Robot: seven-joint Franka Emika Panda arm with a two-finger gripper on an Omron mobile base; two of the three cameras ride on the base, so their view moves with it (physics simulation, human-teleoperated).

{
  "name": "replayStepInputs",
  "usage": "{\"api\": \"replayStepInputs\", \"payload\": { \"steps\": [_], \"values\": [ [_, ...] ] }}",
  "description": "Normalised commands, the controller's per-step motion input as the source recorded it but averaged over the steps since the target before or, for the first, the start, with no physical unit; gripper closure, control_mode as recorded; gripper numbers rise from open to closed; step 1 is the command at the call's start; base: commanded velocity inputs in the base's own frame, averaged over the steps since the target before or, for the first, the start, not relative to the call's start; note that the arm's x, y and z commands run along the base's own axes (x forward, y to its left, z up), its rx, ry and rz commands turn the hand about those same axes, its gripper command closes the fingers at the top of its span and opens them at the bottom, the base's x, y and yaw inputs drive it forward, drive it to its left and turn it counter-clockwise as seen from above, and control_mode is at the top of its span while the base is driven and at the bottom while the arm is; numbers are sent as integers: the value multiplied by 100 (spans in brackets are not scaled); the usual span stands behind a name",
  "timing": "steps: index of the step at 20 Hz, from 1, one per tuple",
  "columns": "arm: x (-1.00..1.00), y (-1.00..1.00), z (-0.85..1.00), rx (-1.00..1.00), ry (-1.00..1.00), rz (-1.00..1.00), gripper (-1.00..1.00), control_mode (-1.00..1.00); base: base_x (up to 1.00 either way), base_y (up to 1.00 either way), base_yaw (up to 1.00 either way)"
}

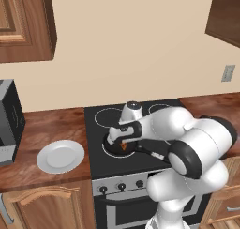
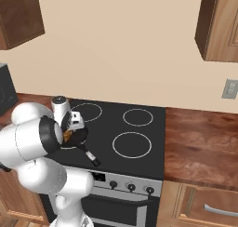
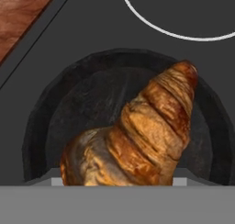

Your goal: Pick the croissant and place it on the pan. Then turn on the stove to warm the croissant.

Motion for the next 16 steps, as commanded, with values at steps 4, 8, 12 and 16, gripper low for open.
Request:
{"api": "replayStepInputs", "payload": {
  "steps": [4, 8, 12, 16],
  "values": [
    [10, 0, 0, 0, 0, 0, -100, -100, 0, 0, 0],
    [12, 0, 0, 0, 0, 0, -100, -100, 0, 0, 0],
    [3, 0, 0, 0, 0, 0, -100, -100, 0, 0, 0],
    [-29, 20, 41, 0, -14, 0, -100, -100, 0, 0, 0]
  ]
}}
